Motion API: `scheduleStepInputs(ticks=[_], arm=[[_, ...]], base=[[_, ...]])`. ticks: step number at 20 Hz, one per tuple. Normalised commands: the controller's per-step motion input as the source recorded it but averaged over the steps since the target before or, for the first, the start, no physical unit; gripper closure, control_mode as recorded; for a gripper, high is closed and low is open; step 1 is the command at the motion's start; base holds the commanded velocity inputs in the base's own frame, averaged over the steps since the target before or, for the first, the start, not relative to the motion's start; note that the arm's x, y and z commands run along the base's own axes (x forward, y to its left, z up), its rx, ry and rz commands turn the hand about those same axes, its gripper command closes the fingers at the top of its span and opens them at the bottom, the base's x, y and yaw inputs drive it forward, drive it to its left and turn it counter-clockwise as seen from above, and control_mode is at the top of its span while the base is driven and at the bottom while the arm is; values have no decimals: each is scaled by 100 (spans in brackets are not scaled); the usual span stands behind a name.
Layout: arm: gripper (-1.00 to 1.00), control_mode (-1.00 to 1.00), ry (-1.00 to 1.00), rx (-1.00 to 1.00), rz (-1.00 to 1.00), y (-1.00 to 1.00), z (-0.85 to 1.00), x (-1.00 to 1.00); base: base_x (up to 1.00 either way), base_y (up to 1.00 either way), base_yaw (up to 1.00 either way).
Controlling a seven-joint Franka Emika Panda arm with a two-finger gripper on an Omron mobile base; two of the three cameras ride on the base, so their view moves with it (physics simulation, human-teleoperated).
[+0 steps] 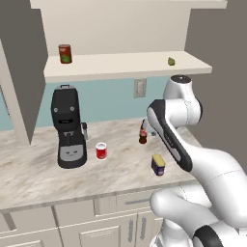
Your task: Pick the cans from the counter and place them in their designated side in the cabinet.
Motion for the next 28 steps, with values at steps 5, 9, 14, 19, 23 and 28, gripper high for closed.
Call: scheduleStepInputs(ticks=[5,9,14,19,23,28], arm=[[-100,-100,-7,0,0,0,-22,-6],[-100,-100,-2,0,0,0,-26,-1],[-100,-100,0,0,0,-4,-22,0],[-100,-100,0,0,0,-8,-17,0],[-100,-100,1,1,0,-8,-16,0],[-100,-100,5,1,0,-6,-18,0]], base=[[0,0,0],[0,0,0],[0,0,0],[0,0,0],[0,0,0],[0,0,0]])
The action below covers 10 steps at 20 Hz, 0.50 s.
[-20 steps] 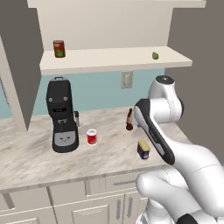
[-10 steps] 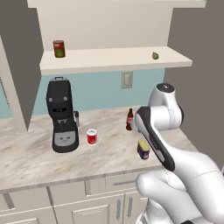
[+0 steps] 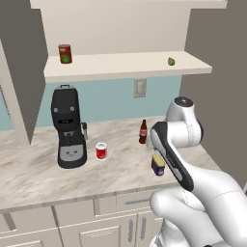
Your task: Pick the cans from the counter and place them in their designated side in the cabinet.
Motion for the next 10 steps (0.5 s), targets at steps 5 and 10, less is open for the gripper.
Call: scheduleStepInputs(ticks=[5,10], arm=[[-100,-100,5,1,0,-6,-20,0],[-100,-100,4,1,0,-5,-21,0]], base=[[0,0,0],[0,0,0]])
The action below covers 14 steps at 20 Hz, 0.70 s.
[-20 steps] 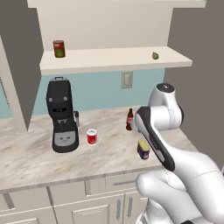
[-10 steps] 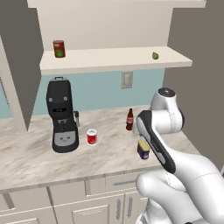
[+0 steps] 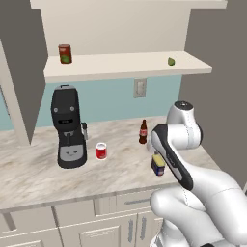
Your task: Pick the cans from the counter and place them in their designated side in the cabinet.
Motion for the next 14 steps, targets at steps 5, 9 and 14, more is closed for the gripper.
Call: scheduleStepInputs(ticks=[5,9,14], arm=[[-100,-100,2,2,0,-1,-22,0],[-100,-100,0,0,0,0,-13,0],[-100,-100,0,0,0,-2,-5,4]], base=[[0,0,0],[0,0,0],[0,0,0]])
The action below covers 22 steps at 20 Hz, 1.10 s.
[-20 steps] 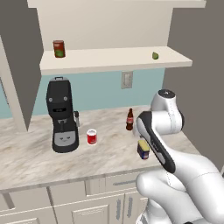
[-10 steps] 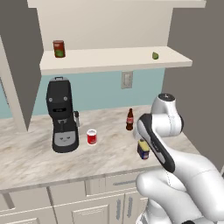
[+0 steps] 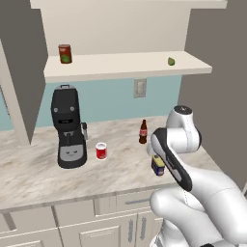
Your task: Pick the cans from the counter and place them in their designated side in the cabinet.
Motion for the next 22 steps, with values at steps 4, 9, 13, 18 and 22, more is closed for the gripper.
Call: scheduleStepInputs(ticks=[4,9,13,18,22], arm=[[-100,-100,0,0,0,-6,-4,11],[-100,-100,1,0,0,-4,-7,13],[-100,-100,2,0,0,-3,-9,15],[-100,-100,4,0,0,-1,-16,11],[-100,-100,4,0,0,0,-16,11]], base=[[0,0,0],[0,0,0],[0,0,0],[0,0,0],[0,0,0]])
